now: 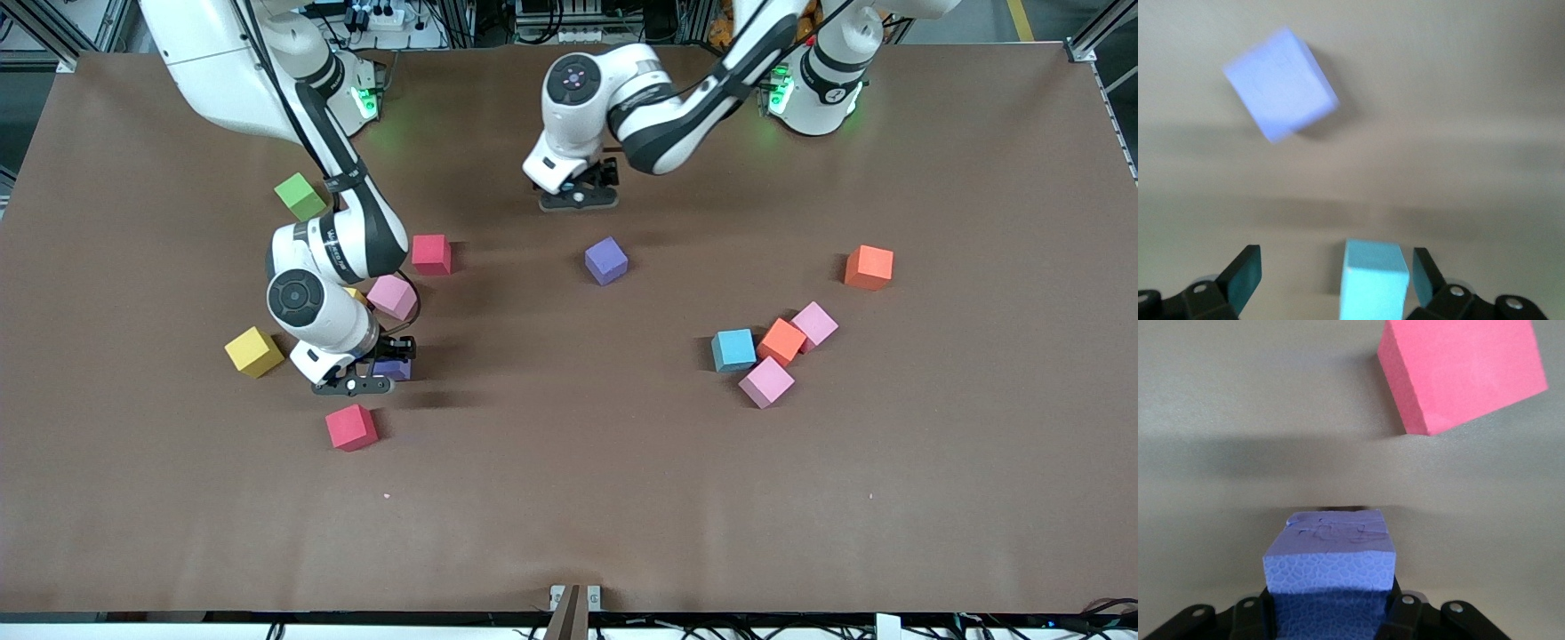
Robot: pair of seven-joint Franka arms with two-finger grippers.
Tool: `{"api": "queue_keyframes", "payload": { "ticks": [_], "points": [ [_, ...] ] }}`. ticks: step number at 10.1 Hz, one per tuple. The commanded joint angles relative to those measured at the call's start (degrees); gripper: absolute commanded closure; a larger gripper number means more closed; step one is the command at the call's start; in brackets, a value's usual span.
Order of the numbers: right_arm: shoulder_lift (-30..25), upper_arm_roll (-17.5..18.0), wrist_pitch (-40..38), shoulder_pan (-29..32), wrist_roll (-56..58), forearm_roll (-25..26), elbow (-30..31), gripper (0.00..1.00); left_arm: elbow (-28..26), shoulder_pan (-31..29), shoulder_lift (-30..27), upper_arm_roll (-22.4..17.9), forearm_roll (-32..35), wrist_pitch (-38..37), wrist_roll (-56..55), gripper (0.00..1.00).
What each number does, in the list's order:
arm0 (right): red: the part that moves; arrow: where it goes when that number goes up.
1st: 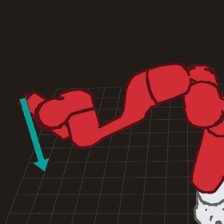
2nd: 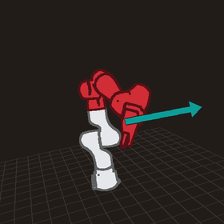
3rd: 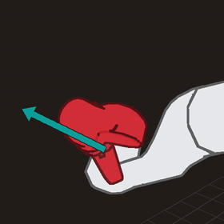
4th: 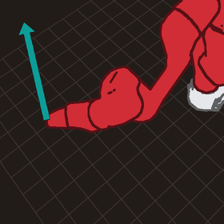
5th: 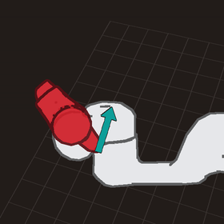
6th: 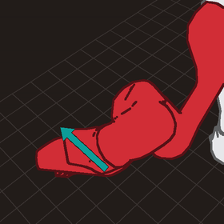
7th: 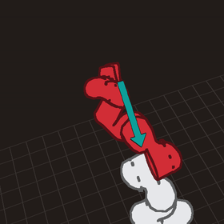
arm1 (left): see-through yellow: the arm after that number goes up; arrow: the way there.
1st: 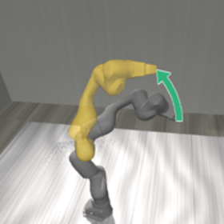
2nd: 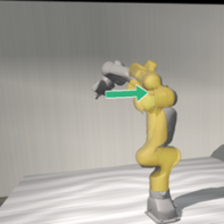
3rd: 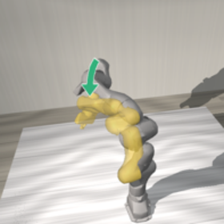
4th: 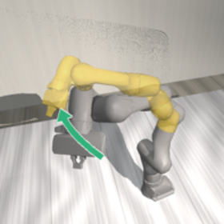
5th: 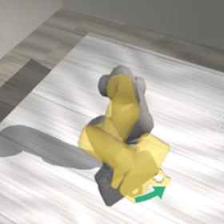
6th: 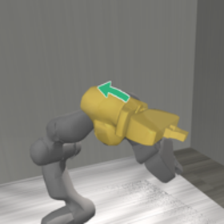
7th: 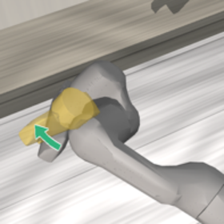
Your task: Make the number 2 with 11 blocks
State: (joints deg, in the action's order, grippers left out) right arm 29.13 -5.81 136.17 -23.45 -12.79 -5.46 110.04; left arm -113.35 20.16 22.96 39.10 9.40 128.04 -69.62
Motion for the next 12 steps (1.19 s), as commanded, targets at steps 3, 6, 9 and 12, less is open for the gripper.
{"api": "queue_keyframes", "payload": {
  "ticks": [3,6,9,12],
  "points": [
    [-8.63,0.89,-11.32,-2.29,2.32,-0.52,-0.36,0.98,1.36,-15.64,-2.49,-0.87,0.54,-2.61,7.16,0.0],
    [-15.4,1.06,-20.04,-9.66,2.86,-0.43,-0.01,0.97,7.26,-24.01,1.99,-1.13,1.5,-6.04,20.62,0.0],
    [-17.52,1.15,-23.05,-20.46,4.0,-0.43,0.95,0.97,10.95,-24.91,6.03,-6.74,2.82,-6.04,32.26,0.0],
    [-18.05,1.15,-22.96,-28.92,14.06,-0.35,3.68,0.96,13.33,-24.64,9.37,-9.82,4.73,-5.96,33.41,0.0]
  ]
}}
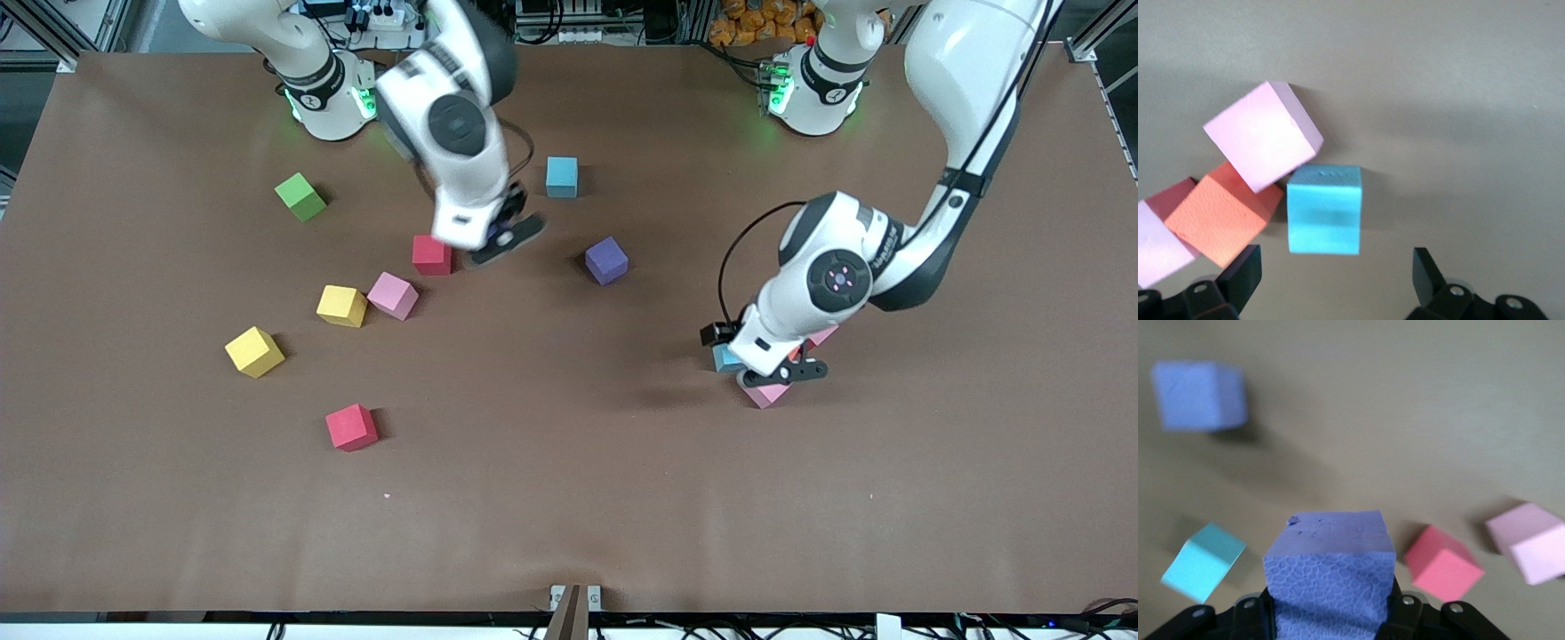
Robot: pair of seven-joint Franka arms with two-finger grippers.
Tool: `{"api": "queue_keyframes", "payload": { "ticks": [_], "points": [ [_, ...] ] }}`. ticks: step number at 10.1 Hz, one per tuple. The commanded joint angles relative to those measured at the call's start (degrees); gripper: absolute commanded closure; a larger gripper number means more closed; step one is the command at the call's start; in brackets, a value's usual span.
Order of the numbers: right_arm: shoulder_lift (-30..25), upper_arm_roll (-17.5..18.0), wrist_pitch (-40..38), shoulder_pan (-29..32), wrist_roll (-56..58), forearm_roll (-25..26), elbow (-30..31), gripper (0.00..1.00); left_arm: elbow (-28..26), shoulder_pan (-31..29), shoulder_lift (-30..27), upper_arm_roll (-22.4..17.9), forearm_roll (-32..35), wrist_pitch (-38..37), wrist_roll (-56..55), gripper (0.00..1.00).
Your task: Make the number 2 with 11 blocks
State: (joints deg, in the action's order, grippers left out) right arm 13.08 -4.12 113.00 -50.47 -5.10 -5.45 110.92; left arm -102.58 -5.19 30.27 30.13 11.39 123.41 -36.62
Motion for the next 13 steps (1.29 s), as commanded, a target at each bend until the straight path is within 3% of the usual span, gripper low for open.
{"api": "queue_keyframes", "payload": {
  "ticks": [1,5,8,13],
  "points": [
    [-3.58,-0.54,0.37,-3.22,11.03,-0.35,4.64,0.95,3.69,0.53,3.73,-0.86,3.89,-1.33,0.15,0.0],
    [-7.36,-0.54,4.14,-7.96,22.48,0.44,11.85,0.95,4.41,0.36,6.73,-0.95,3.81,-1.24,-0.38,0.0],
    [-7.73,-0.54,14.85,-11.39,33.8,2.19,17.13,0.95,4.32,1.06,8.22,-0.95,3.81,-0.8,-0.47,0.0],
    [-7.2,-0.54,23.13,-12.98,38.67,2.9,23.37,0.95,3.8,0.97,9.72,-1.39,3.99,-0.8,-0.56,0.0]
  ]
}}
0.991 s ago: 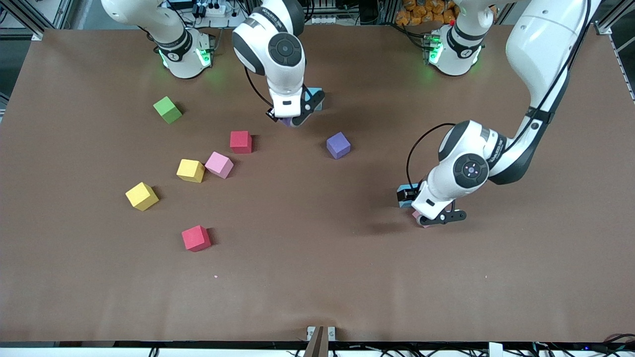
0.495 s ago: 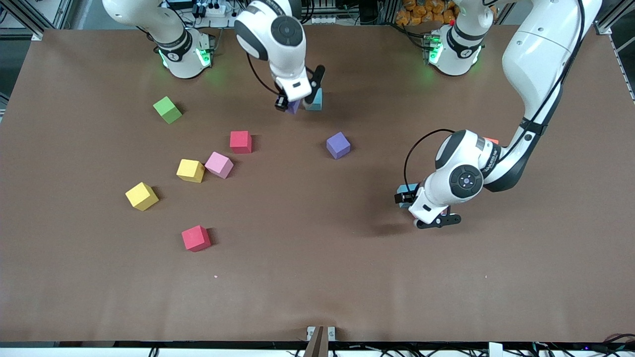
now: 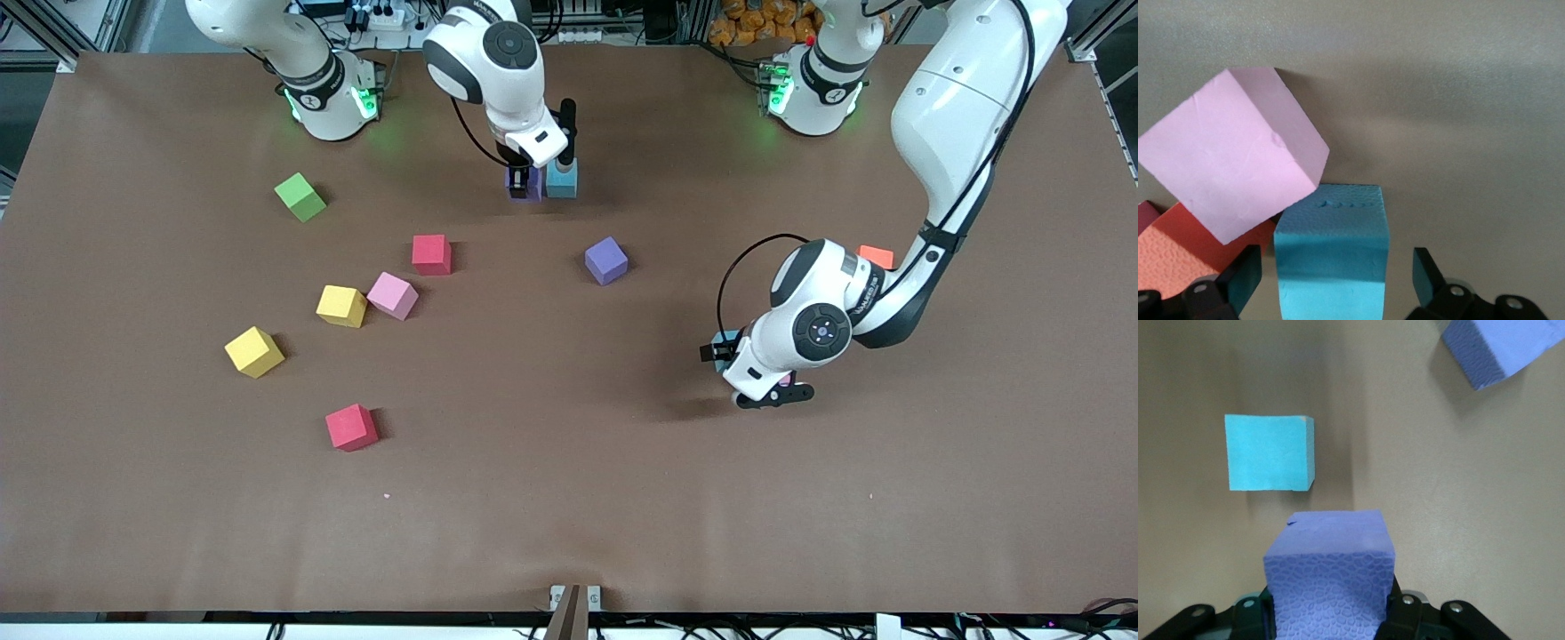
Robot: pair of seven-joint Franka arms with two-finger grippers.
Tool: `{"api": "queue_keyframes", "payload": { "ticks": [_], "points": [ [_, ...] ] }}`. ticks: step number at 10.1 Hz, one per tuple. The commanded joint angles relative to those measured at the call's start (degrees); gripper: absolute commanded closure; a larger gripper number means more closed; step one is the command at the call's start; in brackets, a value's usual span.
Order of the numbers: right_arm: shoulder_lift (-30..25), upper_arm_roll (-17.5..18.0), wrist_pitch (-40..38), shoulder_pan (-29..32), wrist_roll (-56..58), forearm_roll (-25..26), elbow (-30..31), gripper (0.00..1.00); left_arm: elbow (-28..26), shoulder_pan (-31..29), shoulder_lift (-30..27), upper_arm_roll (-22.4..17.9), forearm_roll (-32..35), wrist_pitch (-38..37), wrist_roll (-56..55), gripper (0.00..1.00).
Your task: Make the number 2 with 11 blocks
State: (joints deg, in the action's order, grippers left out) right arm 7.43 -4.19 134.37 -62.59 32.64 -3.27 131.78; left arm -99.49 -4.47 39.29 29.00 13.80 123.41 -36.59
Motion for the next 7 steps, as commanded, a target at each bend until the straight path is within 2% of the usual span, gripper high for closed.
{"api": "queue_keyframes", "payload": {
  "ticks": [1,2,4,7],
  "points": [
    [-1.37,-0.47,2.47,-2.0,0.94,0.72,3.3,0.95,0.44,0.25,0.79,-0.78,1.49,-0.8,-0.85,0.14],
    [-1.02,-0.47,3.52,-2.36,0.85,0.72,4.18,0.95,0.0,0.33,0.87,-0.78,1.49,-0.8,-0.94,0.24],
    [0.03,-0.47,4.58,-3.5,0.24,0.72,4.8,0.95,-0.18,-0.36,0.53,-0.78,1.49,-1.32,-2.59,0.58],
    [2.23,-0.47,6.33,-4.65,0.15,0.64,4.89,0.95,-1.23,-0.11,-4.37,0.26,0.88,-7.18,-10.32,0.6]
  ]
}}
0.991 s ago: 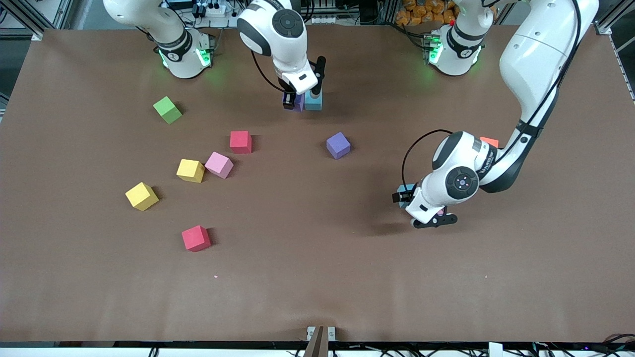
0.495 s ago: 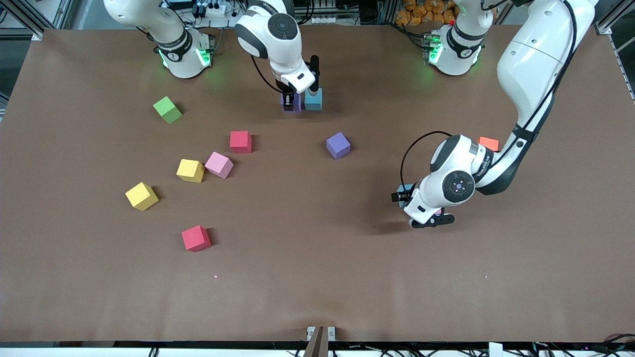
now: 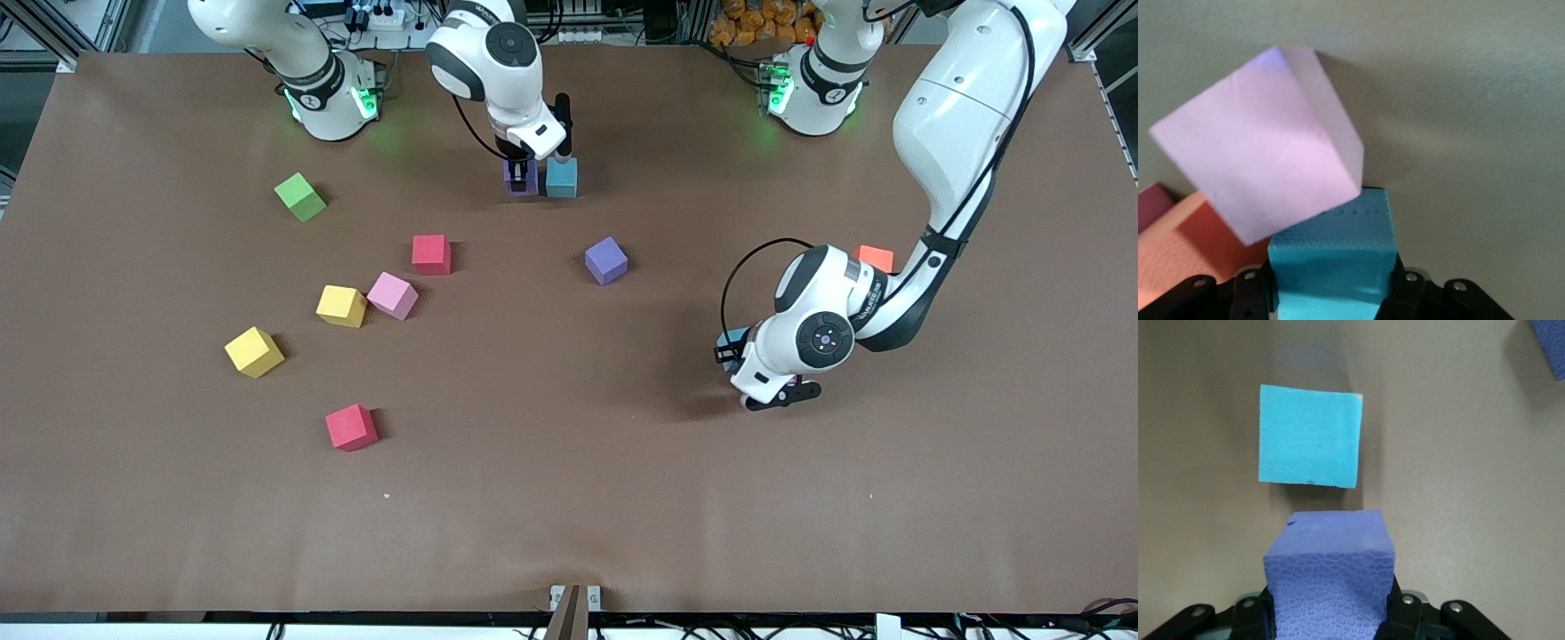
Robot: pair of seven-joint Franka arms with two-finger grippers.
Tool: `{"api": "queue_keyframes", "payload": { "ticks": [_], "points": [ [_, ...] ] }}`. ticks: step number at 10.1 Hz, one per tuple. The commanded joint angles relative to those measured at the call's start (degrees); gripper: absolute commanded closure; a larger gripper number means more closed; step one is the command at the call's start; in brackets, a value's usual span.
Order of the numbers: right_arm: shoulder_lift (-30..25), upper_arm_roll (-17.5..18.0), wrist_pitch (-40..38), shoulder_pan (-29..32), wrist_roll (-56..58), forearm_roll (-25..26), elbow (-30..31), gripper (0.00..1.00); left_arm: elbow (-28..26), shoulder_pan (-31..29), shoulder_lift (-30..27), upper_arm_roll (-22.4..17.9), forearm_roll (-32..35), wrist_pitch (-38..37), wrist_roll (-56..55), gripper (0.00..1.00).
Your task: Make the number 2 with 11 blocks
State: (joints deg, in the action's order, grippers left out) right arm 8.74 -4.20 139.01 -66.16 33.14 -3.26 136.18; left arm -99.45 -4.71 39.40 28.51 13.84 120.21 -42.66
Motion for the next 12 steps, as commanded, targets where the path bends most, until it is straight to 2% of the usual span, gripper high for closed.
{"api": "queue_keyframes", "payload": {
  "ticks": [1,4,6,7,10,11,12],
  "points": [
    [1.54,-0.37,2.31,-1.17,-0.35,0.62,0.41,0.95,-3.19,-0.56,-7.64,3.28,0.14,-5.84,-7.41,0.61],
    [3.3,-0.37,4.16,-1.17,-0.35,0.62,0.32,0.95,-11.36,-1.18,-17.49,6.56,-6.17,-5.86,-15.86,0.62],
    [3.66,-0.37,4.25,-1.17,-0.35,0.44,0.23,0.95,-16.98,-1.0,-24.51,7.52,-13.54,-5.86,-18.85,0.62],
    [3.92,-0.46,4.78,-1.17,-1.48,0.36,0.32,0.95,-20.23,-0.83,-27.25,9.36,-14.79,-5.77,-22.96,0.63],
    [4.45,-0.46,5.13,-1.78,-5.01,0.36,0.23,0.95,-25.6,-1.09,-29.38,17.69,-14.89,-4.55,-41.83,0.64],
    [4.45,-0.46,5.13,-2.04,-5.79,0.36,0.23,0.95,-26.49,-1.09,-29.38,19.38,-15.68,-3.85,-47.03,0.64],
    [4.71,-0.46,5.13,-2.13,-6.5,0.36,0.06,0.95,-28.24,-1.09,-29.3,21.39,-17.25,-0.71,-54.3,0.65]
  ]
}}
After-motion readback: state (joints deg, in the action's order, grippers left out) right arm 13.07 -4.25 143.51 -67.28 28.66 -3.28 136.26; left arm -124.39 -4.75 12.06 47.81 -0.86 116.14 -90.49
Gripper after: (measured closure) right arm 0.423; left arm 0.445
